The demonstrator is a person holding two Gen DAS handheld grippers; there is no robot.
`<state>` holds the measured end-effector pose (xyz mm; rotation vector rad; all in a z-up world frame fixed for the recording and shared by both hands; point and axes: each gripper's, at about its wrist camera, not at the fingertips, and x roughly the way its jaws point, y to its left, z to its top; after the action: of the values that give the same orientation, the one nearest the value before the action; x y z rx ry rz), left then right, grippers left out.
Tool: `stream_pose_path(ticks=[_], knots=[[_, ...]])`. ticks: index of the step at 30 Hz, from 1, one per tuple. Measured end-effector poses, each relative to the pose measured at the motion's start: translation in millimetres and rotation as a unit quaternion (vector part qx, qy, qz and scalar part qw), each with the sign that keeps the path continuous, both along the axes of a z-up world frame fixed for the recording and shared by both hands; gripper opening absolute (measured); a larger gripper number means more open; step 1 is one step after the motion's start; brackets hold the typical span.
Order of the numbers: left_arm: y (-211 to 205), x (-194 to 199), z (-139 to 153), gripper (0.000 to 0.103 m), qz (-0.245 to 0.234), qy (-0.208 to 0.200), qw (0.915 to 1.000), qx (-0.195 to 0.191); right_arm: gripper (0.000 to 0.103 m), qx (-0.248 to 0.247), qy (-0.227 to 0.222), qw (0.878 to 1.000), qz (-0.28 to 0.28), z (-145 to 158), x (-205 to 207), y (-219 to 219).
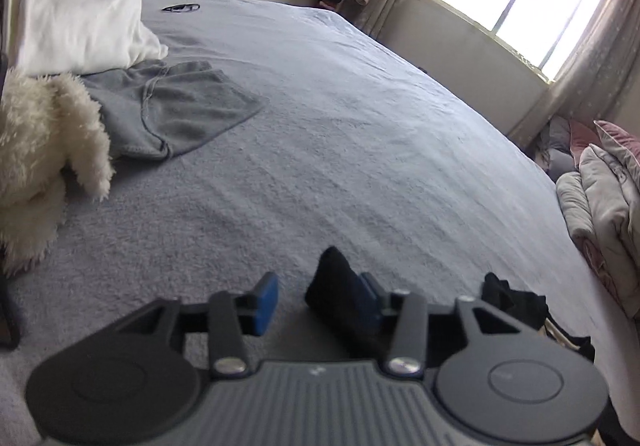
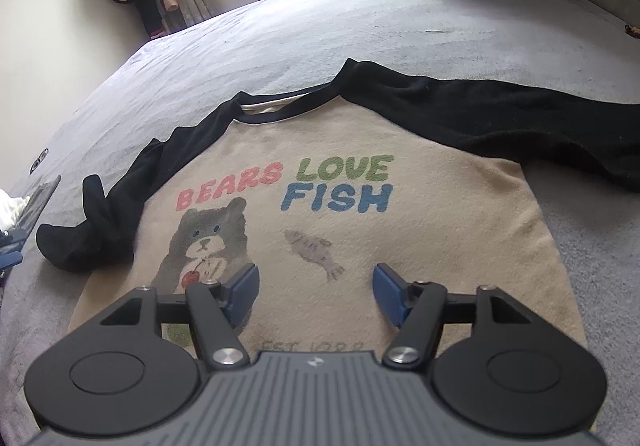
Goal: Fold clothes
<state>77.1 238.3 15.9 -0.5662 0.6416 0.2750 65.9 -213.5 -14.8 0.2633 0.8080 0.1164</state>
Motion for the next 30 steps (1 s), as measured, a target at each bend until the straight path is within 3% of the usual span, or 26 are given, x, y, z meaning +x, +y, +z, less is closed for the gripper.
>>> stream_pose_path(ticks=[3, 7, 11, 13, 17, 22, 30], knots=[[9.6, 21.3, -11.6, 0.057, -0.034, 0.003, 0.9989, -0.032, 0.067, -0.009, -0.002, 1.000, 0.004, -0.7, -0.5, 2.7], [25.0, 40.2, -29.5, 0.050, -0.050, 0.019, 0.9956, -0.077, 0.067, -0.025, -0.005, 1.000, 0.012, -1.1, -1.4, 6.8], [23.0, 43.4, -28.2, 0.007, -0.083, 0.001, 0.9917, -0.098, 0.067, -0.015, -0.006, 1.000, 0.012, 1.5, 0.0, 9.7], [17.4, 40.9, -18.9, 0.007, -0.087, -0.013, 0.9931, -0.077, 0.067, 0.005, -0.001, 1.000, 0.013, 4.7, 4.4, 13.9], [18.2, 37.2, 12.6, 0.007, -0.049, -0.060, 0.9970, 0.008, 0.067, 0.003, -0.009, 1.000, 0.030, 21.4, 17.3, 36.3], [38.1, 40.0, 41.9, 0.007, 0.004, -0.095, 0.9912, 0.091, 0.067, -0.023, -0.024, 0.997, 0.069, 49.3, 53.7, 80.5], [95.9, 54.3, 39.6, 0.007, 0.084, -0.088, 0.9864, 0.111, 0.067, -0.019, -0.052, 0.995, 0.078, 52.9, 124.0, 149.3]])
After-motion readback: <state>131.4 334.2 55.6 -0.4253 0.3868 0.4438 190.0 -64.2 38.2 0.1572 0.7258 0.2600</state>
